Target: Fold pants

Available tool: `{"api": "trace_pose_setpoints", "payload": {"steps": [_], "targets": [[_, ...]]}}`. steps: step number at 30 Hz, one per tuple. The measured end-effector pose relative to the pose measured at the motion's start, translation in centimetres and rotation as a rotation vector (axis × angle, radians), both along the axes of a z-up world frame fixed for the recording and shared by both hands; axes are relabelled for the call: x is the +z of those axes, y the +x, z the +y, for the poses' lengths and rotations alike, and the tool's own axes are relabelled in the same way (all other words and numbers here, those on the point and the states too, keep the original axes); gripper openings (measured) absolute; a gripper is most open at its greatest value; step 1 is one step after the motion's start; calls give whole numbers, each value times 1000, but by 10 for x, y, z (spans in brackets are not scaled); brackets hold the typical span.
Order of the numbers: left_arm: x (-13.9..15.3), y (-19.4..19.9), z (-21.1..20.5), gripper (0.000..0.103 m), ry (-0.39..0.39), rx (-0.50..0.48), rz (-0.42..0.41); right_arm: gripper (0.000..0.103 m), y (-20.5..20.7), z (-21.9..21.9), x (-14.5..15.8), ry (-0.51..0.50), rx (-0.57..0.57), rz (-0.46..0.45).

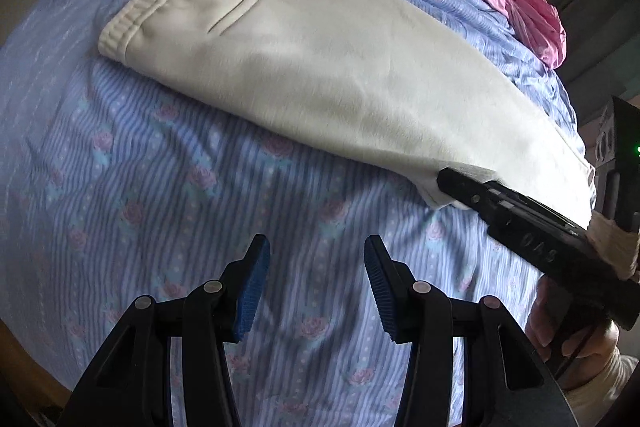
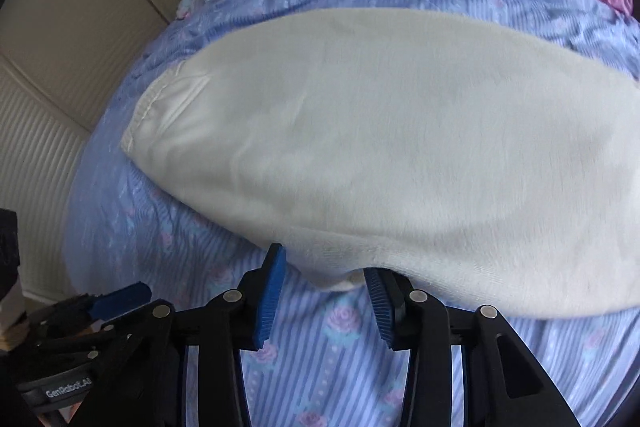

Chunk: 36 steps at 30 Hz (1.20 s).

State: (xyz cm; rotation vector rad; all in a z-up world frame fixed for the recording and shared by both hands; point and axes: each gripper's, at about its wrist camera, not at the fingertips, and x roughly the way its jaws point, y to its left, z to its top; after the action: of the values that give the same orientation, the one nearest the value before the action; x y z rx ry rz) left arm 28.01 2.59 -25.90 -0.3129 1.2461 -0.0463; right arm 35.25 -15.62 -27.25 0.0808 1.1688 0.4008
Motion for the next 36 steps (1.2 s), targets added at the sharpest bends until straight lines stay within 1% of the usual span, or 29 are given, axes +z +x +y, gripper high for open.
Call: {"api": "trace_pose_setpoints", "payload": {"steps": [6, 10, 11, 12, 13, 14, 16, 18, 20, 24, 28, 29, 31, 32, 34, 35, 36], "targets": [[1, 6, -10, 48, 17, -26, 0, 43, -1, 12, -21, -47, 86, 31], [-3, 7, -15, 48, 30, -34, 16, 42, -1, 21, -29, -102, 120, 13], [-3, 7, -15, 48, 33, -32, 20, 29, -1, 21, -29, -108, 120, 9], [-3, 7, -14, 48, 35, -27, 23, 21, -1, 20, -29, -101, 123, 15], [-3, 7, -14, 48, 35, -24, 24, 18, -2, 19, -27, -96, 118, 22], [-2, 6, -13, 48, 33, -19, 24, 15, -3, 16, -24, -86, 108, 20], [2, 4, -9, 48, 36, -8, 19, 14, -9, 14, -13, -61, 101, 12], [6, 3, -5, 48, 47, 3, 16, 14, -17, 15, -2, -66, 117, -8], [9, 4, -2, 48, 60, 15, 15, 13, -22, 17, 2, -68, 136, -1], [10, 9, -3, 48, 68, 12, 11, 10, -23, 15, -16, -58, 136, 72], [11, 16, -12, 48, 95, -17, 12, 9, -22, 15, -30, -45, 108, 112], [11, 16, -14, 48, 93, -19, 13, 6, -22, 14, -32, -40, 102, 123], [11, 17, -16, 48, 84, -18, 18, 2, -25, 12, -42, 3, 106, 192], [11, 17, -17, 48, 87, -18, 23, 2, -29, 12, -47, 10, 110, 221], [13, 16, -17, 48, 89, -7, 29, 2, -40, 11, -45, 19, 125, 226], [14, 17, -16, 48, 81, -1, 31, 3, -45, 10, -41, 16, 118, 229], [15, 16, -15, 48, 72, 7, 36, 3, -53, 6, -33, 35, 110, 225]]}}
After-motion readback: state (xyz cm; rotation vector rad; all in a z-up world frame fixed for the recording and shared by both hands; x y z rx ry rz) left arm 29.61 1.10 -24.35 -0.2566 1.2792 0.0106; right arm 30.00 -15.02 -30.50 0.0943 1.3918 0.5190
